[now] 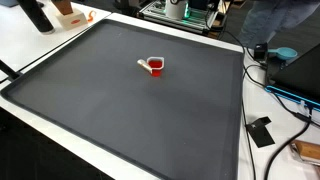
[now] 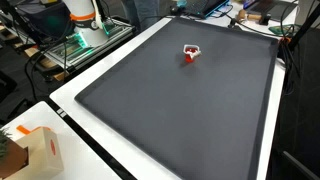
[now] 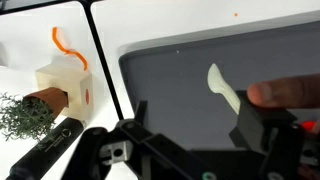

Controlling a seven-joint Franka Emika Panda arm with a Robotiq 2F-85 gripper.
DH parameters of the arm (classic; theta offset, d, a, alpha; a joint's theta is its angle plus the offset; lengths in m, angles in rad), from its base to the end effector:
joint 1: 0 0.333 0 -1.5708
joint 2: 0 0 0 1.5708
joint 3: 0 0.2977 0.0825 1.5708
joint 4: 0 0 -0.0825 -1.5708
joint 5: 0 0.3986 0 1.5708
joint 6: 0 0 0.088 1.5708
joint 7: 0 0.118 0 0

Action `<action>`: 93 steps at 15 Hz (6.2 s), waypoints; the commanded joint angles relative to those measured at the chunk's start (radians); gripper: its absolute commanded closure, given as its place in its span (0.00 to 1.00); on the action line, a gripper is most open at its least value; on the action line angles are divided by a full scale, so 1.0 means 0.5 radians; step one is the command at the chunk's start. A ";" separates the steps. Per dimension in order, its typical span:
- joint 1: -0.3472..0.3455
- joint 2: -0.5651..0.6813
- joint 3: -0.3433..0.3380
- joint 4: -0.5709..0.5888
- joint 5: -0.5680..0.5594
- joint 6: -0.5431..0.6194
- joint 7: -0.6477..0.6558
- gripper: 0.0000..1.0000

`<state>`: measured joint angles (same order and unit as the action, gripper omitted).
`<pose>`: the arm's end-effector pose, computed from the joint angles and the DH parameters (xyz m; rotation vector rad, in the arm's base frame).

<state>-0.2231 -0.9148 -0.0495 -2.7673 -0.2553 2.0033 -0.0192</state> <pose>0.3097 -0.1031 0.4462 2.9095 -0.2146 0.1794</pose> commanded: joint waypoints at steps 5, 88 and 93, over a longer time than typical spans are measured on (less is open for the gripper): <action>0.029 0.008 -0.023 -0.021 -0.020 -0.012 0.019 0.00; 0.693 1.691 -0.164 0.713 2.008 0.979 -1.667 0.97; 0.602 1.715 -0.085 0.731 1.958 0.981 -1.620 0.97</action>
<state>0.1160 -0.0657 -0.1218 -2.4130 0.7251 2.5173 -0.8269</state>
